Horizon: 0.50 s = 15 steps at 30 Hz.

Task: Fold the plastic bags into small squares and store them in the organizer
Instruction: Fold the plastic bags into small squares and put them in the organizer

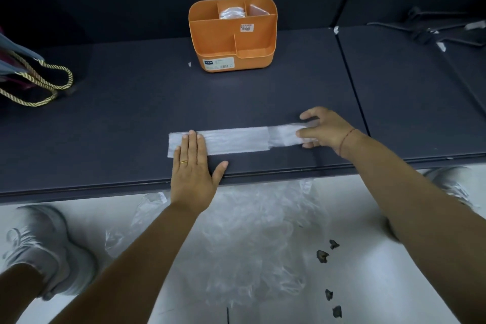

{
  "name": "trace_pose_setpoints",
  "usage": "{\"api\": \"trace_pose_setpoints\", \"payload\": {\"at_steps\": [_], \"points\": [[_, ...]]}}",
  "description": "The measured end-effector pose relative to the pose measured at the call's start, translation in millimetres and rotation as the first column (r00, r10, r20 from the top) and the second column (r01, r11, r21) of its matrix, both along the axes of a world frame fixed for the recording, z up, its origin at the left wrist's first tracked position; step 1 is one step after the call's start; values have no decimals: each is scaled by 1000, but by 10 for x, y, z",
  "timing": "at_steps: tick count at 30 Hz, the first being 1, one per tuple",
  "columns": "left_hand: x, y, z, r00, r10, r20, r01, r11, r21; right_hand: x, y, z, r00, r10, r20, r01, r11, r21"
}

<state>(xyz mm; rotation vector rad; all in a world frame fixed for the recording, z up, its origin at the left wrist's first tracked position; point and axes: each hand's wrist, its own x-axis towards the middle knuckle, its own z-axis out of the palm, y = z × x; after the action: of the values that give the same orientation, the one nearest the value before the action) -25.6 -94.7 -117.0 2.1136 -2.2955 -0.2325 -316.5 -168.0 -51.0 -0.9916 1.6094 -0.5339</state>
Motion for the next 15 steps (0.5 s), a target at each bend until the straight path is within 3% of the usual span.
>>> {"api": "trace_pose_setpoints", "payload": {"at_steps": [7,10,13,15], "points": [[403,-340,49,964,-266,6,266,964,17,-61,311,13,997,79,26,-83,950,301],[250,-354,145,920,-392,3,392,920,-7,-71,473,1,975,220,29,-211,883,419],[-253,-71,198,844,-518,-136,519,854,-32,-63,582,120,951,289,106,-306,848,433],[-610,214,195,816,-505,-282,510,858,-62,-6,650,225,926,324,194,-376,831,410]]}}
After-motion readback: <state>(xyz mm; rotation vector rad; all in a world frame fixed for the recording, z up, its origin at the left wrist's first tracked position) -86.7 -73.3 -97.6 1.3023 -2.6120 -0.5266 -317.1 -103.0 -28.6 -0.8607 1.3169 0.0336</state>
